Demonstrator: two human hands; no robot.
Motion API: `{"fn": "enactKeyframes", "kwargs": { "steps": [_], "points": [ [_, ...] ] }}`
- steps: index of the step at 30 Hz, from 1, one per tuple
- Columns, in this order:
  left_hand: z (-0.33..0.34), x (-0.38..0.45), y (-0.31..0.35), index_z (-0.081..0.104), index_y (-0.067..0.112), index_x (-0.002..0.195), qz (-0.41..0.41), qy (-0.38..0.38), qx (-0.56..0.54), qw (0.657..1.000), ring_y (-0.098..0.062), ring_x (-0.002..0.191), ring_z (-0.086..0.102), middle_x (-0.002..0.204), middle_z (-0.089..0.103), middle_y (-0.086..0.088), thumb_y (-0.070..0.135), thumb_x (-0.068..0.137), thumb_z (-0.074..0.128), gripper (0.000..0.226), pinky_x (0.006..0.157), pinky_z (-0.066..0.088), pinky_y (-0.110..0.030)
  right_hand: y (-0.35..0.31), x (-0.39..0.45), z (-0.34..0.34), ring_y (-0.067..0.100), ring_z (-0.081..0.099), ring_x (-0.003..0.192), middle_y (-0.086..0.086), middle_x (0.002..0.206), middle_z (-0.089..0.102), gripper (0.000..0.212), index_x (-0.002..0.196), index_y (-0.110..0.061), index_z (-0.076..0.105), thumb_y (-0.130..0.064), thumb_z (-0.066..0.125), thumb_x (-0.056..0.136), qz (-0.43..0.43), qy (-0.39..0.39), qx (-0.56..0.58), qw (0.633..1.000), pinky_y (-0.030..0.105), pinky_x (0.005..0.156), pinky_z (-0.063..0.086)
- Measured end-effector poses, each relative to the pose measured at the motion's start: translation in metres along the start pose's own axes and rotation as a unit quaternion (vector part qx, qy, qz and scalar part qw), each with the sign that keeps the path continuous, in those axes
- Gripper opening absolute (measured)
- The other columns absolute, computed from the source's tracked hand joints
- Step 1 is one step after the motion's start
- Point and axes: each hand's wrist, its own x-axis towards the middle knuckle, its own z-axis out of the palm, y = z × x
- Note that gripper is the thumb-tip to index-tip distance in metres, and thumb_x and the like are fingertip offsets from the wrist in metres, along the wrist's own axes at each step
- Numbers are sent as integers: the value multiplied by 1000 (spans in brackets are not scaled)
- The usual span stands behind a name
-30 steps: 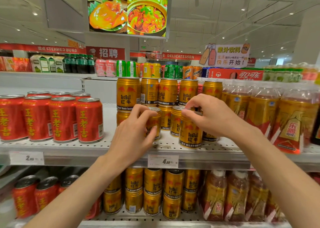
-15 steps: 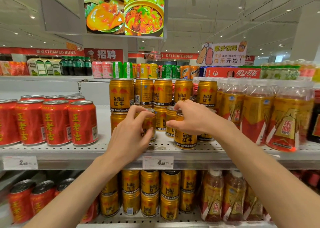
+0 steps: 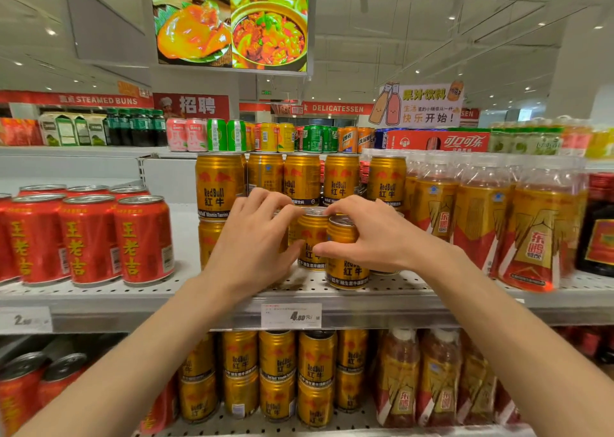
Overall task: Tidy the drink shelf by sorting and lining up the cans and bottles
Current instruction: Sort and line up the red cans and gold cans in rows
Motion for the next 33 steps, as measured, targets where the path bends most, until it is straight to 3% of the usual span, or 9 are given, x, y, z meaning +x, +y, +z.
{"fn": "enactKeyframes", "kwargs": {
  "steps": [3, 5, 10, 14, 18, 23, 26, 29, 33],
  "points": [
    [0, 20, 3, 53, 25, 138, 11, -100, 7, 995, -21, 126, 48, 135, 59, 2, 54, 91, 61, 55, 105, 39, -40, 10, -4, 0, 16, 45, 138, -7, 145, 54, 83, 145, -32, 46, -80, 56, 78, 0, 0, -5, 1000, 59, 123, 14],
    [2, 33, 3, 44, 29, 144, 5, -167, 4, 986, -19, 129, 48, 141, 55, 3, 62, 93, 52, 62, 109, 39, -40, 13, -6, -1, 15, 46, 136, -7, 144, 56, 83, 145, -33, 47, -81, 56, 77, -6, -1, 3, 1000, 59, 122, 16],
    [1, 60, 7, 46, 29, 136, -11, -227, -17, 974, -20, 110, 59, 129, 59, -1, 68, 90, 52, 61, 92, 52, -36, 16, -7, -4, 14, 47, 125, -5, 133, 58, 78, 146, -32, 48, -74, 58, 81, -8, 3, -7, 1000, 45, 114, 32],
    [2, 69, 11, 47, 30, 122, -35, -266, -55, 962, -23, 110, 58, 128, 56, -5, 64, 88, 61, 50, 94, 52, -41, 20, -5, -3, 14, 48, 124, -4, 135, 58, 83, 145, -27, 50, -76, 60, 79, -4, 2, -7, 1000, 36, 103, 42],
    [0, 69, 7, 48, 30, 119, -69, -276, -88, 955, -22, 108, 56, 122, 54, -3, 65, 84, 64, 52, 91, 49, -37, 26, -3, -4, 13, 49, 118, -5, 129, 60, 85, 142, -29, 53, -80, 59, 75, 3, -8, -4, 1000, 36, 99, 46],
    [-7, 65, 5, 48, 32, 142, -82, -267, -102, 955, -20, 111, 55, 126, 51, -1, 70, 82, 62, 73, 96, 48, -38, 29, -1, -4, 14, 49, 116, -6, 128, 61, 85, 139, -31, 55, -83, 59, 72, -1, -9, 4, 1000, 40, 98, 48],
    [-13, 60, 4, 54, 31, 140, -70, -254, -94, 960, -18, 110, 54, 126, 52, 1, 73, 81, 61, 73, 91, 47, -33, 33, -3, -5, 13, 49, 119, -6, 131, 60, 90, 140, -31, 53, -85, 59, 69, -7, -14, 16, 1000, 41, 101, 47],
    [-16, 53, 2, 56, 33, 137, -51, -242, -89, 965, -18, 114, 53, 127, 54, 2, 77, 81, 55, 71, 98, 49, -40, 40, -6, -10, 11, 51, 122, -9, 134, 60, 92, 140, -30, 54, -85, 62, 67, -19, -29, 45, 998, 42, 104, 48],
    [-13, 45, 4, 45, 31, 148, -18, -246, -59, 967, -18, 129, 50, 142, 55, 2, 79, 85, 47, 80, 106, 45, -44, 44, -7, -9, 10, 50, 125, -10, 135, 60, 85, 139, -32, 55, -79, 67, 70, -28, -28, 65, 997, 41, 106, 47]
  ]
}}
